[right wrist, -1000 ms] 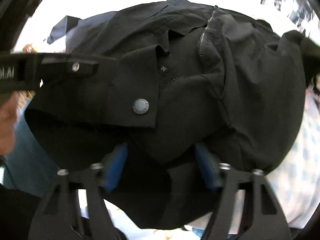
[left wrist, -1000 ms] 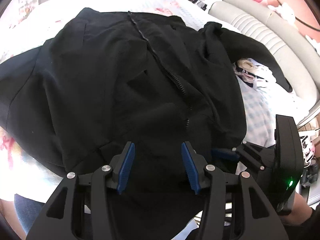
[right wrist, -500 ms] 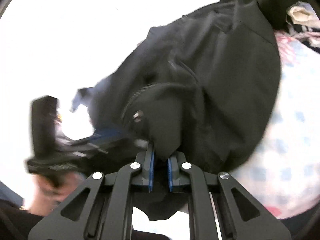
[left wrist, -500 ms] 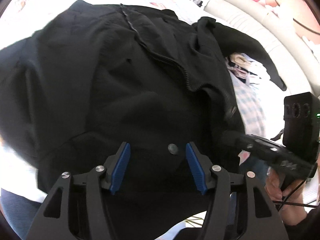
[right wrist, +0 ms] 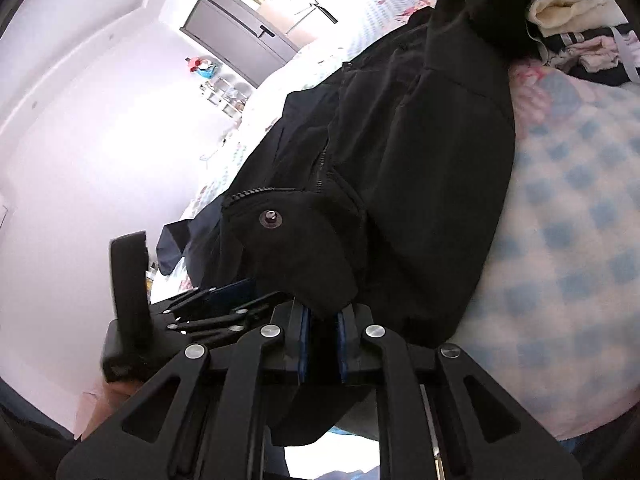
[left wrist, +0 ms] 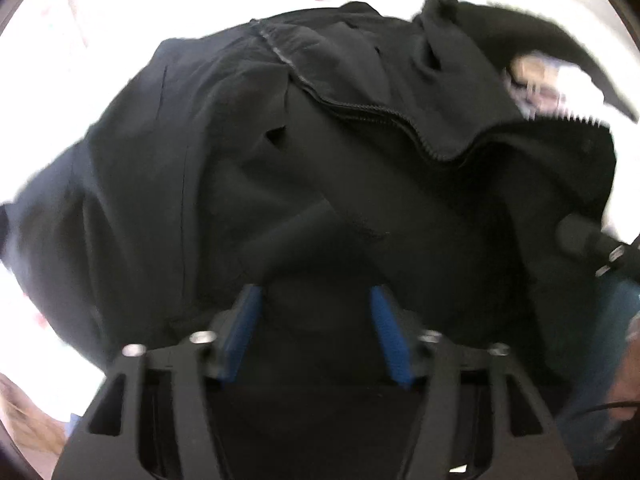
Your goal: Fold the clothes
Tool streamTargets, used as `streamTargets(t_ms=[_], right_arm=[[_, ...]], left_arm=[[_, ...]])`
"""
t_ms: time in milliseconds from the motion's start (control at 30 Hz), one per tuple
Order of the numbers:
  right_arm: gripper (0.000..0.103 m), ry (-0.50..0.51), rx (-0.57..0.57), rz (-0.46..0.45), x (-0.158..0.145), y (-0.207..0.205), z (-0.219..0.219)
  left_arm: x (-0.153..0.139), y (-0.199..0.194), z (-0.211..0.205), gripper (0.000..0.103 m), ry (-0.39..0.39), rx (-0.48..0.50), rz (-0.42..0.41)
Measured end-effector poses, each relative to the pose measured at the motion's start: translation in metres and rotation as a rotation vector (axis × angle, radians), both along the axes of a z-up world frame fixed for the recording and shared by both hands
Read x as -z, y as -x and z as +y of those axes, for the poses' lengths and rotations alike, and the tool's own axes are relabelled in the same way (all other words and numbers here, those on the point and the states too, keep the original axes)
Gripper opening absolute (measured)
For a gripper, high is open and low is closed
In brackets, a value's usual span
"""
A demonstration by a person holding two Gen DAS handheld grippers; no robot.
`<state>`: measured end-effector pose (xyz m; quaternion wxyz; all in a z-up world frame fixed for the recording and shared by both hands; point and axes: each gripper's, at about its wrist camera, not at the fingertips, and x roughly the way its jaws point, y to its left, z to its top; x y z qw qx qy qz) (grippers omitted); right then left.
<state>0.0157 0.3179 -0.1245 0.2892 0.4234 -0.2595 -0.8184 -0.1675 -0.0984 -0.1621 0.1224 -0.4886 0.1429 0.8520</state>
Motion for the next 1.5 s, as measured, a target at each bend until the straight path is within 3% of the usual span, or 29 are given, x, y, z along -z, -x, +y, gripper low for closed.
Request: streamTargets(t_ms=[67,167,267,367,400,433,467,533,633,733,800,833,867,900,933,1067,1167,1233,1267,1333,1400,1467,1500], right_arm=[[0.011,0.024,0.011,0.002,0.000,-0.004,0.005],[0.011,0.067,0.029,0.010,-0.003,-0.008,0.013],[0.011,0.121,0.049,0.031,-0.008,-0.012,0.023],[0.011,0.090,0.067,0.041,-0.012,-0.015,0.023],[0.011,0.079,0.073,0.044,-0.013,-0.015,0.023],[0.011,0.066,0.073,0.043,-0.014,-0.016,0.023],[0.011,0.053,0.072,0.041,-0.013,-0.016,0.021],[0.017,0.041,0.066,0.034,-0.012,-0.014,0.018],[0.022,0.051,0.048,0.021,-0.007,-0.007,0.010],[0.022,0.043,0.029,0.024,-0.006,-0.006,0.004],[0.024,0.028,0.023,0.023,-0.006,-0.006,0.001],[0.026,0.018,0.023,0.021,-0.006,-0.005,0.000],[0.027,0.007,0.025,0.020,-0.007,-0.004,-0.001],[0.028,-0.005,0.026,0.019,-0.008,-0.002,-0.002],[0.028,-0.016,0.031,0.020,-0.008,-0.002,-0.003],[0.028,-0.013,0.045,0.009,-0.005,0.003,-0.002],[0.028,0.012,0.041,0.002,-0.004,0.004,-0.001],[0.031,0.031,0.034,0.002,-0.005,0.003,-0.002],[0.031,0.043,0.023,0.003,-0.006,0.005,-0.005],[0.031,0.068,0.001,0.006,-0.009,0.009,-0.012],[0.029,0.046,-0.019,0.012,-0.013,0.011,-0.020],[0.029,0.023,-0.025,0.026,-0.017,0.010,-0.023],[0.029,0.011,-0.021,0.027,-0.018,0.010,-0.022]], left_arm=[[-0.004,0.002,0.001,0.000,0.008,0.014,0.014],[-0.032,-0.004,-0.002,0.000,-0.181,0.088,0.016],[-0.048,-0.014,0.005,0.000,-0.228,0.156,0.043],[-0.038,-0.005,-0.003,0.003,-0.229,0.078,-0.010],[-0.033,-0.001,-0.009,0.005,-0.235,0.040,-0.040],[-0.030,0.003,-0.014,0.018,-0.250,0.003,-0.058],[-0.026,0.006,-0.019,0.042,-0.270,-0.035,-0.070],[-0.024,0.019,-0.031,0.062,-0.333,-0.117,-0.084],[-0.017,0.038,-0.038,0.062,-0.378,-0.191,-0.108],[-0.006,0.048,-0.029,0.061,-0.342,-0.196,-0.137],[0.002,0.044,-0.016,0.055,-0.240,-0.182,-0.120],[0.005,0.042,-0.010,0.044,-0.190,-0.176,-0.111],[0.009,0.040,-0.004,0.023,-0.139,-0.169,-0.103],[0.013,0.038,0.002,0.013,-0.088,-0.162,-0.094],[0.014,0.037,0.003,0.010,-0.084,-0.163,-0.096],[-0.008,0.027,-0.002,0.009,-0.192,-0.099,-0.099],[-0.018,0.014,0.006,0.010,-0.196,0.001,-0.086],[0.003,0.017,0.004,0.014,-0.407,0.087,-0.268],[0.015,0.019,0.002,0.023,-0.493,0.093,-0.350],[0.025,0.020,-0.004,0.020,-0.523,0.023,-0.408],[0.008,0.009,-0.016,0.028,-0.577,0.007,-0.341],[-0.011,-0.006,-0.034,0.046,-0.634,0.001,-0.264],[-0.018,-0.010,-0.041,0.047,-0.648,-0.006,-0.240]])
